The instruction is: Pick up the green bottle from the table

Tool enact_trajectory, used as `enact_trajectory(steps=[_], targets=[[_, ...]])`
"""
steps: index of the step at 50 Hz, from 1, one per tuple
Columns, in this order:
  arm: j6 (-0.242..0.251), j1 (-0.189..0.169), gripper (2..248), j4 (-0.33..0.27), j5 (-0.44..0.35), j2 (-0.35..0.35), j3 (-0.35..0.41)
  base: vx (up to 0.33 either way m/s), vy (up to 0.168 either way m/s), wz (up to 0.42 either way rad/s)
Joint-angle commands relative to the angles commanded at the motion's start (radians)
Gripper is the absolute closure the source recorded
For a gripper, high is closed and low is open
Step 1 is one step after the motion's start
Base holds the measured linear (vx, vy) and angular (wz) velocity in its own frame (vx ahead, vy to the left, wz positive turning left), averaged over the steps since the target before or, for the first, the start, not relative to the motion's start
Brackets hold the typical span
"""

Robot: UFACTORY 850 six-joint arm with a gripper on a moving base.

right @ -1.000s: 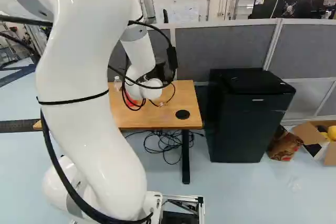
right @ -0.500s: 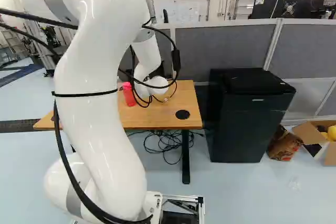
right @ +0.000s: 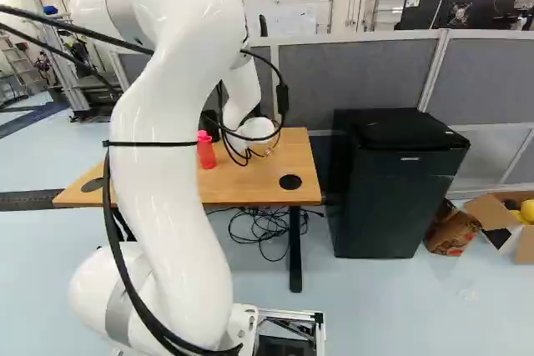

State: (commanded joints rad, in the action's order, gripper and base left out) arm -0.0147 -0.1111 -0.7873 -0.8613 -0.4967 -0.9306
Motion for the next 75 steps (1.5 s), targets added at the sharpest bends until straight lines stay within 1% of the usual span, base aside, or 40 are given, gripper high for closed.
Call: enact_trajectory(steps=[4, 9, 29, 33, 39, 47, 62, 75], targets=[[-0.039, 0.001, 3, -0.031, 0.003, -0.017, -0.023, 0.0, 0.0, 0.0], [-0.102, 0.003, 3, -0.073, 0.011, -0.038, -0.051, 0.0, 0.0, 0.0], [-0.381, 0.005, 3, -0.256, 0.065, -0.08, -0.11, 0.0, 0.0, 0.0], [-0.414, 0.007, 3, -0.291, 0.072, -0.091, -0.126, 0.0, 0.0, 0.0], [-0.431, 0.01, 3, -0.333, 0.076, -0.114, -0.158, 0.0, 0.0, 0.0], [-0.437, 0.015, 3, -0.362, 0.077, -0.146, -0.206, 0.0, 0.0, 0.0], [-0.437, 0.031, 3, -0.37, 0.078, -0.207, -0.296, 0.0, 0.0, 0.0], [-0.437, 0.038, 3, -0.37, 0.078, -0.219, -0.313, 0.0, 0.0, 0.0]])
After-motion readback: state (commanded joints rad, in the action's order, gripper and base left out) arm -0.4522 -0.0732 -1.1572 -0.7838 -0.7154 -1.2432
